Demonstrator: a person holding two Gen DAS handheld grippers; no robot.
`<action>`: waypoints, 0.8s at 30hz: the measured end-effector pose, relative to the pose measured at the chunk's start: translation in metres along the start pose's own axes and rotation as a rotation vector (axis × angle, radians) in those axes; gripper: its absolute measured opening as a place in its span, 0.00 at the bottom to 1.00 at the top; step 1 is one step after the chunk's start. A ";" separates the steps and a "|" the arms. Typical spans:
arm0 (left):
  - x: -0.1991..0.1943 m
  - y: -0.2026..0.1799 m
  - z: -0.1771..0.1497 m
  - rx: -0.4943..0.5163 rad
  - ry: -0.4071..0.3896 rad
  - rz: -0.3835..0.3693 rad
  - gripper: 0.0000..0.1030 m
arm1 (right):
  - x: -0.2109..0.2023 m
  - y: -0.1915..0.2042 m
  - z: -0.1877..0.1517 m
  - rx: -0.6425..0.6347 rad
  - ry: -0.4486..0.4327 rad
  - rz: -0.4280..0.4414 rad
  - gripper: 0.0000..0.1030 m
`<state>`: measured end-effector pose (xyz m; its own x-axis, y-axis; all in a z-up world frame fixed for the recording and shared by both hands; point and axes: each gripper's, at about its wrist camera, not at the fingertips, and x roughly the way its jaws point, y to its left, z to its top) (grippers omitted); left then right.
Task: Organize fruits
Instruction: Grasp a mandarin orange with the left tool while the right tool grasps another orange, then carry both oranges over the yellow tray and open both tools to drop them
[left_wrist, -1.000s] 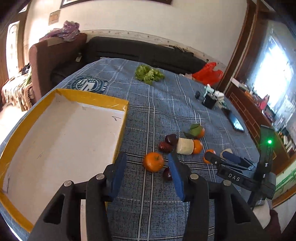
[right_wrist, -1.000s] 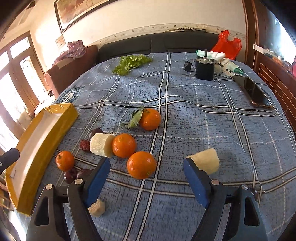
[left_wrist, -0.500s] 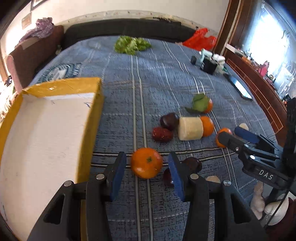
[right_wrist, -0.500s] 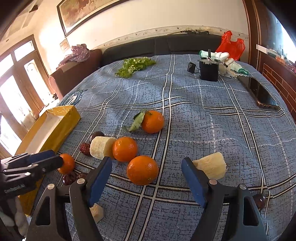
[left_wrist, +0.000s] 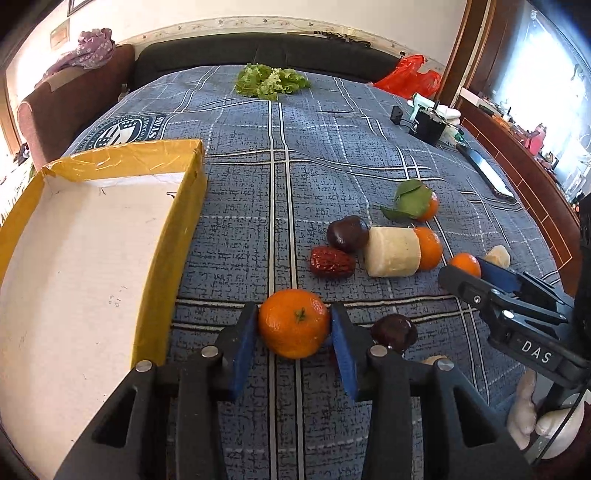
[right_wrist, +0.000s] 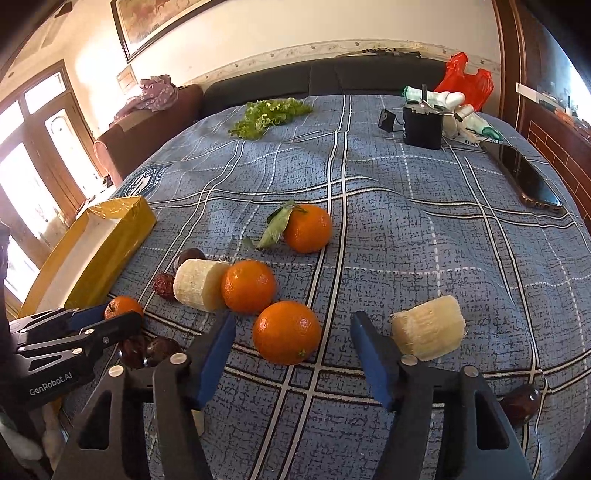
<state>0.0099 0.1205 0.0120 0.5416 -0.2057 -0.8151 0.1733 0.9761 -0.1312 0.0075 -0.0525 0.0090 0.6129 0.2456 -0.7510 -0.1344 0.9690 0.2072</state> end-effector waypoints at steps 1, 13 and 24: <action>0.000 0.001 0.000 -0.004 -0.004 -0.002 0.37 | 0.001 0.000 0.000 0.000 0.004 0.001 0.65; -0.025 0.006 -0.010 -0.083 -0.052 -0.024 0.36 | -0.001 -0.003 -0.002 0.022 -0.001 0.030 0.38; -0.104 0.070 -0.042 -0.262 -0.168 0.035 0.36 | -0.031 0.004 -0.002 0.036 -0.065 0.003 0.38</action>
<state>-0.0684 0.2128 0.0638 0.6758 -0.1593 -0.7197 -0.0535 0.9632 -0.2635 -0.0139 -0.0566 0.0319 0.6622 0.2449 -0.7082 -0.1088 0.9665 0.2325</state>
